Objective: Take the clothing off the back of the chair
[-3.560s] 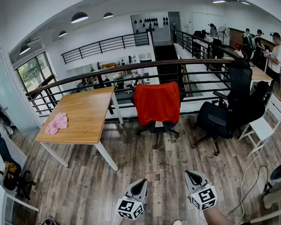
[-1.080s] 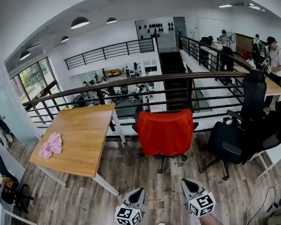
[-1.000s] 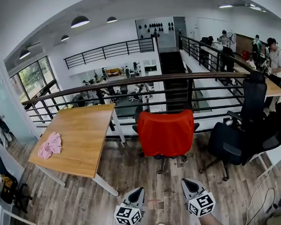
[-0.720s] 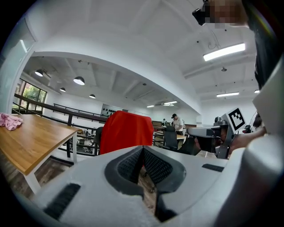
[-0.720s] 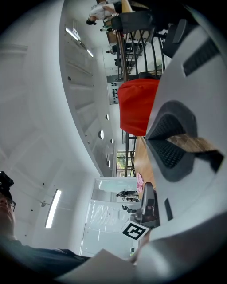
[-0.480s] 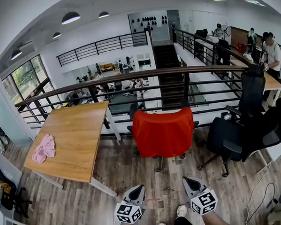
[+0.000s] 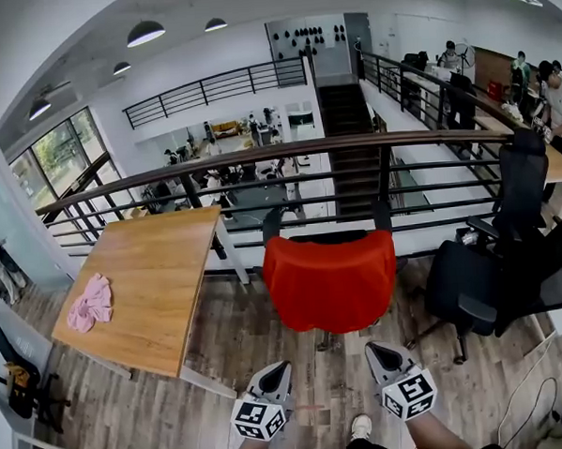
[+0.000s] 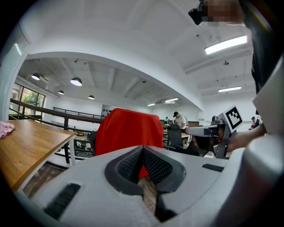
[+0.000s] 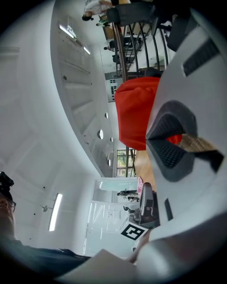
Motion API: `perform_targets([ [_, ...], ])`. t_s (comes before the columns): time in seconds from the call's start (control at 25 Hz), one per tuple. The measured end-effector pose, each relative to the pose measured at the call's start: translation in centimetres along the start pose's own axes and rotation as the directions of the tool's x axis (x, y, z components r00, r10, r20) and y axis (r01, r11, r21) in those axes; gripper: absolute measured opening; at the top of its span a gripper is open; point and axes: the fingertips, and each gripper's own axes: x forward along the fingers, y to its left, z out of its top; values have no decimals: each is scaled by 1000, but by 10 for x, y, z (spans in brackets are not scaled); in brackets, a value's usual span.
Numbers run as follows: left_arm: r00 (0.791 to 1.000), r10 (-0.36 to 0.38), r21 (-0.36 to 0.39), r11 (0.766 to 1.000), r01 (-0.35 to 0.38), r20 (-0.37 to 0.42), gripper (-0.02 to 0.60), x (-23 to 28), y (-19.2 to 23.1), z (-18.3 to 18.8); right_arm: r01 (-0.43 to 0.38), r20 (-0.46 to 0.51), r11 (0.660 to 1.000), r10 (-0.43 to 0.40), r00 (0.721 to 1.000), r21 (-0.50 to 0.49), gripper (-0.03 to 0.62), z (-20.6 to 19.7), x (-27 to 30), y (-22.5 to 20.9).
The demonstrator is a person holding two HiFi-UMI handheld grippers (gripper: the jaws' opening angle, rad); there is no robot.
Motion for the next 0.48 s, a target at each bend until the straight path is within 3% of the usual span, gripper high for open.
perform_targets([
  [0.48, 994, 104, -13, 995, -104, 31, 15, 92, 20, 18, -96, 4, 995, 96, 995, -37, 4, 15, 57, -83],
])
